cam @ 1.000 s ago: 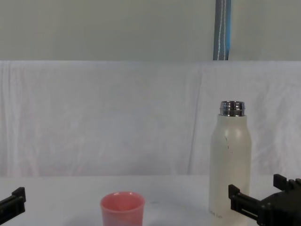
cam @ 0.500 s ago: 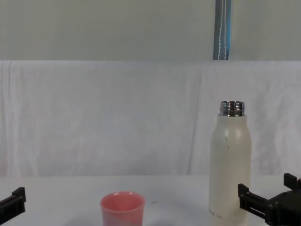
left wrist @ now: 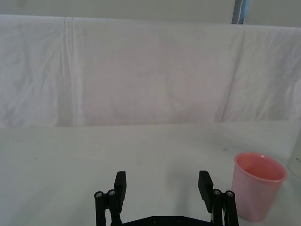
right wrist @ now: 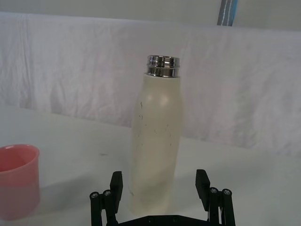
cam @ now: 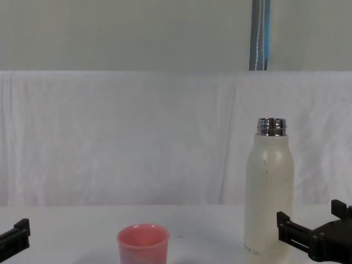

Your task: Grasp the thermos with one hand and pour water into the cup lid.

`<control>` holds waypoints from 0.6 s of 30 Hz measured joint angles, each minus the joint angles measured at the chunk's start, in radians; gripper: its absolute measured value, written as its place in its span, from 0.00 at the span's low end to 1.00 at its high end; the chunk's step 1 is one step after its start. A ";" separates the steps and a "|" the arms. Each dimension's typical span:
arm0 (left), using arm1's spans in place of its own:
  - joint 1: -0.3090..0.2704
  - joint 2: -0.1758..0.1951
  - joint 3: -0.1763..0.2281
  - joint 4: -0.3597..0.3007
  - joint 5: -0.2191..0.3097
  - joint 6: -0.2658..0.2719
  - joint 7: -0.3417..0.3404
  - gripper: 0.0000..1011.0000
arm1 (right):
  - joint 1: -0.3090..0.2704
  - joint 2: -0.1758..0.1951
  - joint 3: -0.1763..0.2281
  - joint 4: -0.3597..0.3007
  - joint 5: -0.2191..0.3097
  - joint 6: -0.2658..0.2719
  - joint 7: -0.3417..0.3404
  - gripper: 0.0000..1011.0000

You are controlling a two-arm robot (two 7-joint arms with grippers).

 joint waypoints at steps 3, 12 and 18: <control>0.000 0.000 0.000 0.000 0.000 0.000 0.000 0.99 | 0.000 0.001 0.000 0.000 0.000 0.000 0.000 0.99; 0.000 0.000 0.000 0.000 0.000 0.000 0.000 0.99 | 0.001 0.002 0.000 0.002 0.000 0.000 0.000 0.99; 0.000 0.000 0.000 0.000 0.000 0.000 0.000 0.99 | 0.001 0.002 0.000 0.002 0.001 -0.001 0.000 0.99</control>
